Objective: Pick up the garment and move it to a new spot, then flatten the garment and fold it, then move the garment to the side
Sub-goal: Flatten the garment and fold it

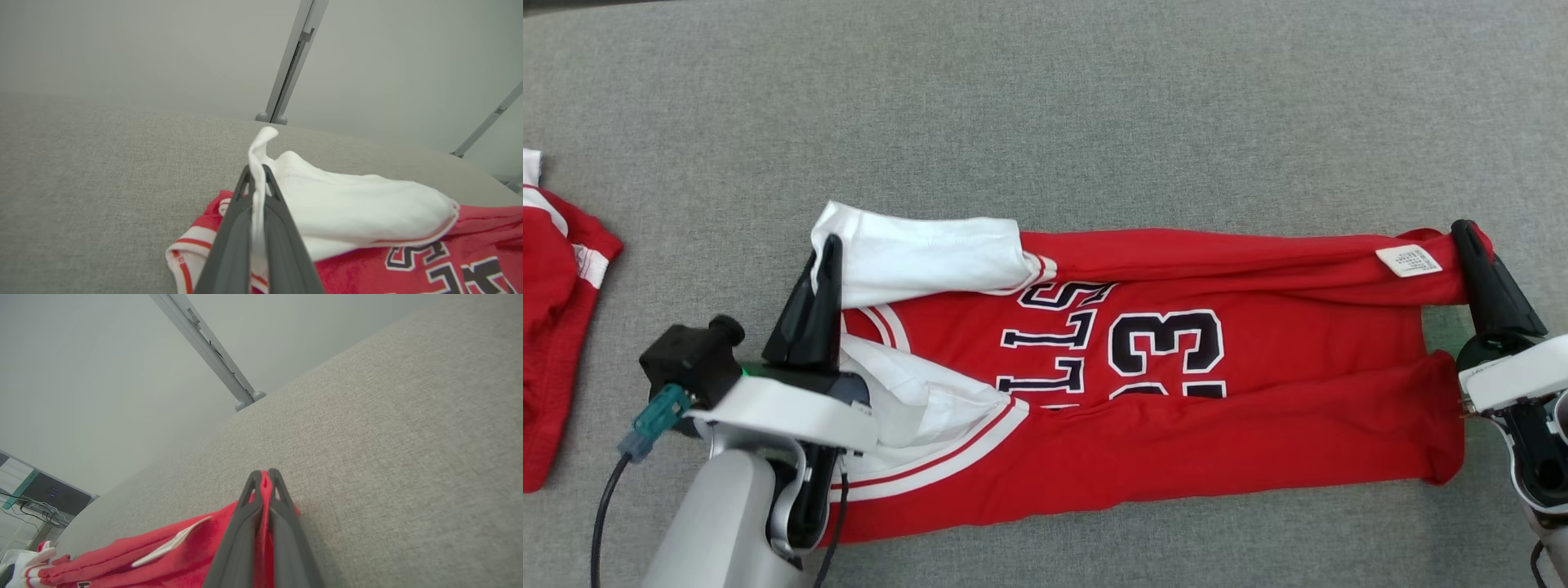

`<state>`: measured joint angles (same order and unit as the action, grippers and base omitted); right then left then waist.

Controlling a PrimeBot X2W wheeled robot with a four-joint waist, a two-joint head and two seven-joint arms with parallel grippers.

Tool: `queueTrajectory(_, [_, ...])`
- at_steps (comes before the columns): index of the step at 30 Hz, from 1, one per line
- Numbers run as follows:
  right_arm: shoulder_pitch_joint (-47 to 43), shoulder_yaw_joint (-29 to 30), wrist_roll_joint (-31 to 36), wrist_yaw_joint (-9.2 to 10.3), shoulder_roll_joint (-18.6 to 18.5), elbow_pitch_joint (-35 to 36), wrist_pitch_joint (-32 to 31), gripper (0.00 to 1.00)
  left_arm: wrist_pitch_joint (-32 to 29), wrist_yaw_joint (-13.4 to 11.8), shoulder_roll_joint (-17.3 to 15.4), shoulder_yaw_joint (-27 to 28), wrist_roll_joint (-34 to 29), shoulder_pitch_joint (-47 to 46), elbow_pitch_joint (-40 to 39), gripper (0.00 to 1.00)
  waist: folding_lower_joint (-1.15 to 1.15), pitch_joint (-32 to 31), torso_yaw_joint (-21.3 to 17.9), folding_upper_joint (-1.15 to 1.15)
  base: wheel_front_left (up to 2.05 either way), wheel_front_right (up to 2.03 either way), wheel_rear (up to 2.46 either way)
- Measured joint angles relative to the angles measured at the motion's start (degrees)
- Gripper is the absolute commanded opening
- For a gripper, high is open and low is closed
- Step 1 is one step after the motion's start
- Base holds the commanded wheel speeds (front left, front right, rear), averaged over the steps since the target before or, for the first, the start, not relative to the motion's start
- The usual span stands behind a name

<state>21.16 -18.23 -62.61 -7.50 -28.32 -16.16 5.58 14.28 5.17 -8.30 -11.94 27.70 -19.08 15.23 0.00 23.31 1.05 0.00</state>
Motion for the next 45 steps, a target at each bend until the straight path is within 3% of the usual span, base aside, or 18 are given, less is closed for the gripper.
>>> queueTrajectory(7, [-2.2, -0.9, 0.3, 0.0, 0.3, 0.7, 2.3, 0.03, -3.0, -2.3, 0.0, 0.8, 2.5, 9.0, -6.3, 0.0, 0.0, -0.3, -0.7, 0.0, 0.0, 0.0, 0.0])
queueTrajectory(13, [-4.4, -2.0, 2.0, 0.0, 0.4, 0.3, 5.2, 0.0, -5.1, -4.3, 0.1, 1.4, 4.3, 14.8, -11.1, 0.0, 0.0, -0.7, -0.8, 0.0, 0.0, 0.0, 0.0])
queueTrajectory(20, [-8.6, -2.6, 2.6, 0.0, 1.6, 0.3, 7.1, 0.0, -7.1, -5.8, 0.5, 1.3, 5.4, 18.4, -12.3, 0.0, 0.0, -1.3, -0.3, 0.0, 0.0, 0.0, 0.0])
queueTrajectory(21, [-9.0, -2.7, 2.7, 0.0, 1.8, 0.1, 7.3, 0.18, -7.8, -5.8, 0.5, 1.0, 5.7, 18.6, -12.0, 0.0, 0.0, -1.5, -0.3, 0.0, 0.0, 0.0, 0.0])
queueTrajectory(22, [-9.3, -2.6, 2.8, 0.0, 2.0, -0.3, 7.6, 0.49, -8.1, -6.1, 0.5, 0.9, 5.7, 18.7, -11.5, 0.35, 0.0, -1.5, -0.3, 0.0, 0.0, 0.0, 0.0])
queueTrajectory(23, [-9.6, -2.6, 3.0, 0.0, 2.2, -0.8, 7.7, 1.0, -8.6, -6.2, 0.5, 0.7, 5.7, 18.8, -11.0, 1.0, 0.0, -1.7, -0.3, 0.0, 0.0, 0.0, 0.0])
queueTrajectory(30, [-10.7, -2.2, 10.1, 0.01, 2.8, -1.9, 8.7, 1.0, -6.6, -8.7, -0.7, 0.7, 2.6, 18.8, -9.0, 1.0, 0.0, -2.8, -0.5, 0.0, 0.0, 0.0, 0.0])
queueTrajectory(34, [-10.6, 2.1, 20.5, 0.01, 3.7, 0.7, 9.2, 1.0, -2.4, -10.2, -1.2, 0.9, -0.8, 17.9, -9.4, 1.0, 0.0, -3.7, -0.7, 0.0, 0.0, 0.0, 0.0])
queueTrajectory(39, [-11.9, 10.6, 35.5, 0.01, 8.8, 9.5, 9.5, 1.0, -0.1, -11.9, -1.3, 1.7, -4.4, 16.8, -12.4, 1.0, 0.0, -5.1, -1.0, 0.0, 0.0, 0.0, 0.0])
queueTrajectory(45, [-15.6, 13.6, 47.7, 0.01, 14.4, 16.6, 9.5, 1.0, 0.6, -13.3, -0.9, 2.2, -8.6, 16.3, -16.5, 1.0, 0.0, -6.9, -1.4, 0.0, 0.0, 0.0, 0.0])
